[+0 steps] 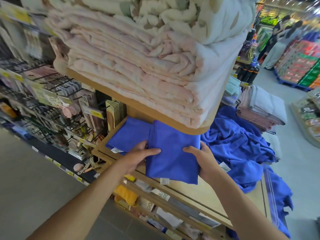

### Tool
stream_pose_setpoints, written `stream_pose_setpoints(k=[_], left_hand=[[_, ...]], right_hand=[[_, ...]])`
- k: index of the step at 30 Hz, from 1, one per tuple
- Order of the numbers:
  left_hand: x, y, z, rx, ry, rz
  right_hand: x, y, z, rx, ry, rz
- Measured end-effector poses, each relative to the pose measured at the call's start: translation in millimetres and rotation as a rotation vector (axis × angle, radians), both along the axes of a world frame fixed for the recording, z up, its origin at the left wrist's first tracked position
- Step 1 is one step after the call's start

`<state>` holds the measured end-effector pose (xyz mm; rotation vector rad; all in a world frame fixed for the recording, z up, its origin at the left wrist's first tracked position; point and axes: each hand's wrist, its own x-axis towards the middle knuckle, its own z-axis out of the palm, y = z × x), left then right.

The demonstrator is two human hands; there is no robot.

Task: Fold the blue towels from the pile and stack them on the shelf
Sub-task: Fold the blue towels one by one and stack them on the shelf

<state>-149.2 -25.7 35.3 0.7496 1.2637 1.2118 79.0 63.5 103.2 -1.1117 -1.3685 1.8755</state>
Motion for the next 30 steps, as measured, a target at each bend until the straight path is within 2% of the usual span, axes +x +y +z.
stream_pose_setpoints(k=[4,8,12,17,20,24,30], left_hand=[[-50.3,6.7,33.6,-0.001,0.185,-0.017],[-100.3,19.1,52.5,-0.038,0.395,0.097],[-138.5,30.9,57.7,-0.064,0.632,0.176],[-150.6,32.0,35.4,-0.171,0.884,0.161],[-147.9,29.9,14.7,-0.236,0.942,0.153],[-149.6,28.4,9.3,-0.168,0.953,0.278],[-142.5,19.5,8.4,-0.268,1.063,0.120]], right_hand=[[-45.9,10.2,1.6,-0.142,-0.004,-0.025],[-91.7,15.6,1.2,-0.151,-0.034,0.051],[-134.5,23.4,-4.6,-0.180,0.009,0.079],[-161.1,29.1,-30.7,-0.197,-0.078,0.106],[-161.9,31.3,-47.7,-0.180,-0.123,0.112],[-166.4,28.6,-51.2,-0.176,-0.088,0.071],[-150.0,24.1,-52.5,-0.079,-0.180,0.082]])
